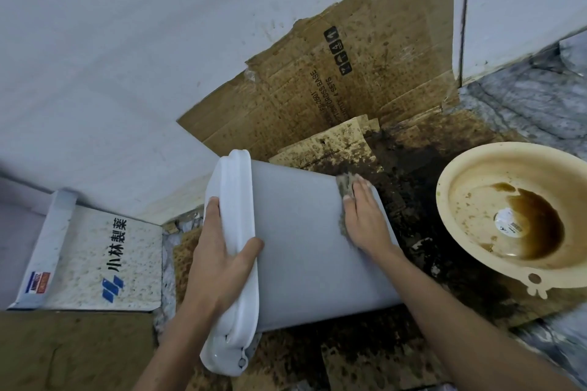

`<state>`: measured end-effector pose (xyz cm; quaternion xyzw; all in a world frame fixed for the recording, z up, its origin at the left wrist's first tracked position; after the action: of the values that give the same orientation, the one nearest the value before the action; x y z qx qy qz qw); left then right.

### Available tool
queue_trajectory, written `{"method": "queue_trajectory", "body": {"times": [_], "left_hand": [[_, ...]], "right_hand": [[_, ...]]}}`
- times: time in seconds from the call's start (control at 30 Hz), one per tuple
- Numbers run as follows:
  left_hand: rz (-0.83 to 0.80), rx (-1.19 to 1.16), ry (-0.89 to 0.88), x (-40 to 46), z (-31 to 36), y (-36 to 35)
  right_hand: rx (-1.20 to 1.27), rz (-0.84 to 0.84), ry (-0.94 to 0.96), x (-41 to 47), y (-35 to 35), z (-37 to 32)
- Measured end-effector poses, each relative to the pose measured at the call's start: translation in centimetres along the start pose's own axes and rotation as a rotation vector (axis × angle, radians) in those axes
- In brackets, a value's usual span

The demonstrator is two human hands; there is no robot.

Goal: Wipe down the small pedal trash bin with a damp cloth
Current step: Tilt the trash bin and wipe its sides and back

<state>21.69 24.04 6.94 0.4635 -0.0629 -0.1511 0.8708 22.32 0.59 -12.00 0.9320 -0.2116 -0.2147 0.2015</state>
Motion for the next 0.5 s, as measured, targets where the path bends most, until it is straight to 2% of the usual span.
{"method": "queue_trajectory", "body": {"times": [0.1, 0.23, 0.33, 0.4, 0.5], "left_hand": [[-0.006, 0.02, -0.002, 0.0, -0.1, 0.2], [-0.009, 0.033, -0.013, -0.1, -0.1, 0.3], [-0.007, 0.044, -0.021, -0.2, -0.3, 0.2], [-0.002, 0.054, -0.028, -0.1, -0.5, 0.2], [0.007, 0.069, -0.042, -0.1, -0.5, 0.2]], "right_hand": [[0.022, -0.019, 0.049, 1.6, -0.4, -3.7], [0.086, -0.121, 0.339, -3.4, -1.4, -6.7], [0.077, -0.181, 0.52, -7.8, -1.1, -4.8], [0.063, -0.193, 0.513, -8.2, -0.6, -2.9], [0.022, -0.126, 0.299, -5.7, -0.3, -1.8]]}}
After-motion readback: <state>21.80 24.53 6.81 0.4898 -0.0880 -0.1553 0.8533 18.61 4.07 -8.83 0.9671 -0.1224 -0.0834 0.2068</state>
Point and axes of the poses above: each hand's wrist, its own x-axis towards the middle knuckle, its own y-axis out of the back of the hand, z = x × y, the point moved 4 cm from there along x, towards the middle knuckle, and after that the axes turned 14 degrees about -y, right-handed, at the moved point
